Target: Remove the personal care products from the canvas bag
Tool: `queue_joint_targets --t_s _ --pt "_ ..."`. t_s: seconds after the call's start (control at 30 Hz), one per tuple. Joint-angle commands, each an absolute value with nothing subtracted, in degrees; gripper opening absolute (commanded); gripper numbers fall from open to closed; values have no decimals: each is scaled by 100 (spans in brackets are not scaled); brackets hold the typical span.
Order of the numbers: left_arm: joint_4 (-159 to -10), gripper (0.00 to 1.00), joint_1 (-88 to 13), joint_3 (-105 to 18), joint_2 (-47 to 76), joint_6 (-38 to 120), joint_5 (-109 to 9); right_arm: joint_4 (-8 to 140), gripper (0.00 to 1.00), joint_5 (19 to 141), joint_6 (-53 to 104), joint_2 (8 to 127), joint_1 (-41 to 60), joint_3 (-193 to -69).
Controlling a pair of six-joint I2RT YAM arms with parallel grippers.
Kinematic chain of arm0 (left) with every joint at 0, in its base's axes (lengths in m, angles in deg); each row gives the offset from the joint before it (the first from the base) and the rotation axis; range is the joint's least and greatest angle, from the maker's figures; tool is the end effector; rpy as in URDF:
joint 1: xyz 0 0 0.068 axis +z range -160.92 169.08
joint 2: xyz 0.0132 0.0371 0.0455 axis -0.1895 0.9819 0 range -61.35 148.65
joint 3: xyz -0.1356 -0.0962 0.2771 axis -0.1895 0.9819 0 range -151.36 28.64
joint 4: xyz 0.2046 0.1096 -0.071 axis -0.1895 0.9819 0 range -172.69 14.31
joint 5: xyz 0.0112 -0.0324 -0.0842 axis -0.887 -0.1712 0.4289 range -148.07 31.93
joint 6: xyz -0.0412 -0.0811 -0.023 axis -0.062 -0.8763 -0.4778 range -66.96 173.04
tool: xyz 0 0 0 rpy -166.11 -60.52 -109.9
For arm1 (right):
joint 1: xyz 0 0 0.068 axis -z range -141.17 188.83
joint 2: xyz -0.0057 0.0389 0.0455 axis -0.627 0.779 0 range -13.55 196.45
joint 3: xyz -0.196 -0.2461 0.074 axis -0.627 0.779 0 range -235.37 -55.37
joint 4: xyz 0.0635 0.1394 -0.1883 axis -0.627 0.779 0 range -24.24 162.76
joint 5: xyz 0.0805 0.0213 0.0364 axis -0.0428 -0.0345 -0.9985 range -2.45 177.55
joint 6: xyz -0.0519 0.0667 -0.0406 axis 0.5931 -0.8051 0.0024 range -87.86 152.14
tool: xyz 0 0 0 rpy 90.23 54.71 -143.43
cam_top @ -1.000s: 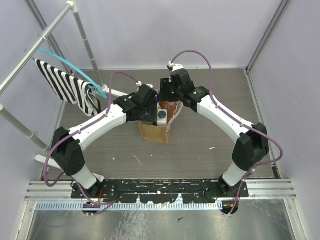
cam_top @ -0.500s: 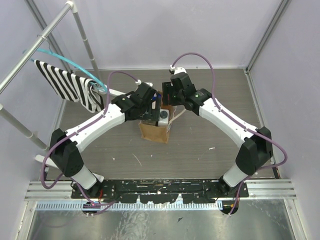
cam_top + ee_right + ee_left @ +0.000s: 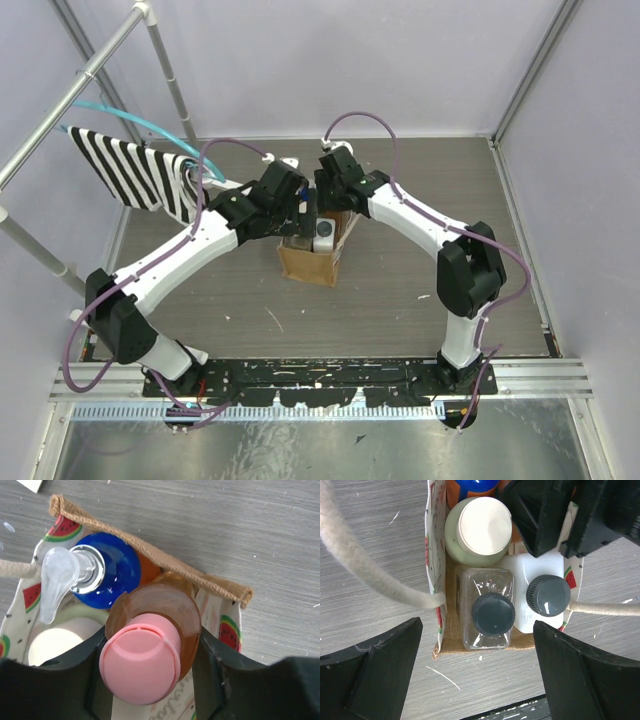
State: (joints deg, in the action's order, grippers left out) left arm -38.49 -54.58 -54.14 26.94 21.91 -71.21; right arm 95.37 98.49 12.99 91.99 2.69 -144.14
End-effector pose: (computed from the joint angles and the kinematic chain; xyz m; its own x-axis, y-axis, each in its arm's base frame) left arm 0.2602 -0.2216 0.3480 -0.7650 0.0339 -0.6431 0.1990 0.9622 -0.1860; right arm 0.3694 0.2498 0.2967 -0.7074 -0.1178 -0.6969 -0.2554 0.9620 0.0966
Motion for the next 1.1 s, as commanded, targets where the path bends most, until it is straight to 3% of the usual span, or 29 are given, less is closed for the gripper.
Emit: queue_joint_targets --t_s 0.0,0.1,0.23,0.57,0.7,0.83,1.07 --pt "-3790 100 -5466 -5635 2416 2167 -7143 9523 24 10358 1382 9288 179 -14828" --pt "-3792 100 -5470 -5635 2396 2167 -7136 9538 8 10593 1486 8971 97 -15023" --pt "-3901 98 -5476 -5662 2496 2145 -7110 9503 5 10872 1588 8211 -22 -15260" --pt "-3868 59 -5526 -6007 3193 2256 -7055 9996 5 11777 2048 7028 104 -15913" --pt "-3697 48 -5539 -6047 3406 2238 -7011 10031 5 11672 1987 6847 431 -15649" --pt "-3493 48 -5549 -6063 3507 2228 -7096 9909 5 11333 1831 6689 881 -15134" --pt "-3219 56 -5571 -6030 3733 2213 -7007 9546 5 10729 1537 6615 1562 -14061"
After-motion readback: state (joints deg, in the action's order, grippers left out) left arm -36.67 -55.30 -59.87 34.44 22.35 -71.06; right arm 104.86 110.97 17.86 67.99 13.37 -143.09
